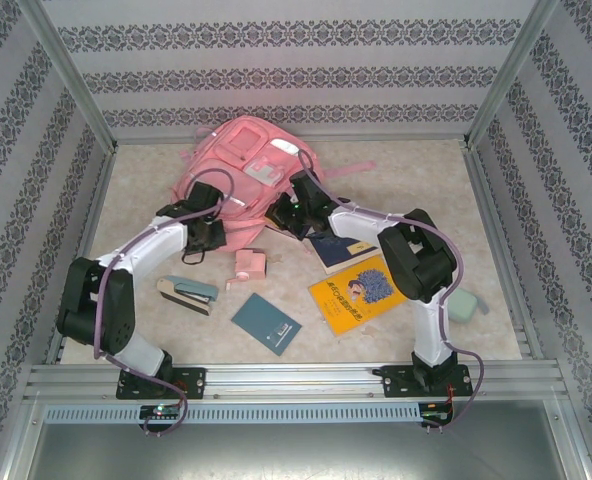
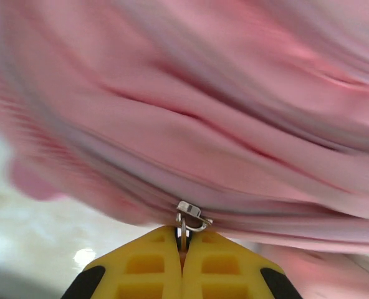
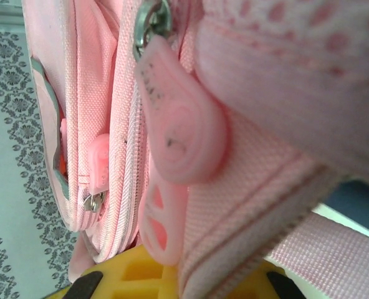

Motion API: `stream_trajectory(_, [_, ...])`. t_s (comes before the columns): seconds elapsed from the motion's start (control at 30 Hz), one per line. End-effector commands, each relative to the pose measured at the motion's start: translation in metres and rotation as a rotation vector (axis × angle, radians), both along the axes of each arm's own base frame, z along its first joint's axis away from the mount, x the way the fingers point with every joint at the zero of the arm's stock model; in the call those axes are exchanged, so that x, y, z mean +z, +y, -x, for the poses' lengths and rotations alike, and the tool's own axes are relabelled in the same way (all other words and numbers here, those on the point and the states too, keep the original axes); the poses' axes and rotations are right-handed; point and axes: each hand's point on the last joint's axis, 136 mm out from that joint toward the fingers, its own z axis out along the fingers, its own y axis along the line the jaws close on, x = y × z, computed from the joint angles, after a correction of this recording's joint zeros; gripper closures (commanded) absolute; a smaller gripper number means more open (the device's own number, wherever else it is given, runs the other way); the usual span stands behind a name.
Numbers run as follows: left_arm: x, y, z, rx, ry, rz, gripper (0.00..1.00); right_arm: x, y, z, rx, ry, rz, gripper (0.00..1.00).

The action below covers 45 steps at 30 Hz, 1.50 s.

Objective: Pack the student bag
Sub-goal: Unzip the student bag at the top-center of the table.

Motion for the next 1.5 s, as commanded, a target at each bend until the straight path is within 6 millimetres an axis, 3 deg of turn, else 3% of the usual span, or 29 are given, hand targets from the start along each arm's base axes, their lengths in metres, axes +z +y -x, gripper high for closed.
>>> stream_trajectory(0.0, [-0.009,0.052,0.023,0.077,0.136,-0.129,1.0,0.031,-0.036,-0.023,-0.088,-0.11,0.037,1.0])
stream_trajectory(0.13, [-0.011,0.074,-0.004,0.115,0.122,-0.102,1.0,0.036,-0.05,-0.024,-0.094,-0.123,0.048,1.0])
stream_trajectory(0.2, [-0.01,0.072,-0.017,0.099,0.103,-0.064,1.0,0.038,-0.058,-0.027,-0.094,-0.126,0.055,1.0])
stream_trajectory(0.27, [-0.006,0.057,-0.029,0.05,0.073,0.008,1.0,0.041,-0.062,-0.032,-0.081,-0.13,0.052,1.0])
stream_trajectory(0.4, [0.007,0.008,-0.036,-0.083,0.009,0.174,1.0,0.046,-0.08,-0.047,-0.068,-0.157,0.115,1.0])
stream_trajectory(0.6, [0.016,-0.075,-0.019,-0.287,0.015,0.274,1.0,0.05,-0.136,-0.081,-0.13,-0.186,0.205,1.0])
stream_trajectory(0.73, [0.023,-0.126,-0.007,-0.371,0.013,0.327,1.0,0.048,-0.174,-0.096,-0.153,-0.182,0.292,0.67])
stream_trajectory(0.9, [0.031,-0.179,-0.002,-0.452,-0.001,0.369,1.0,0.058,-0.195,-0.08,-0.191,-0.172,0.325,0.5])
stream_trajectory(1.07, [0.021,-0.203,0.0,-0.502,0.022,0.357,1.0,0.044,-0.182,-0.03,-0.178,-0.083,0.296,0.45])
stream_trajectory(1.23, [0.013,-0.205,0.004,-0.516,0.047,0.344,1.0,0.03,-0.136,0.021,-0.132,-0.01,0.23,0.43])
stream_trajectory(1.47, [0.011,-0.205,0.008,-0.523,0.059,0.342,1.0,-0.003,-0.087,0.061,-0.154,0.132,0.171,0.43])
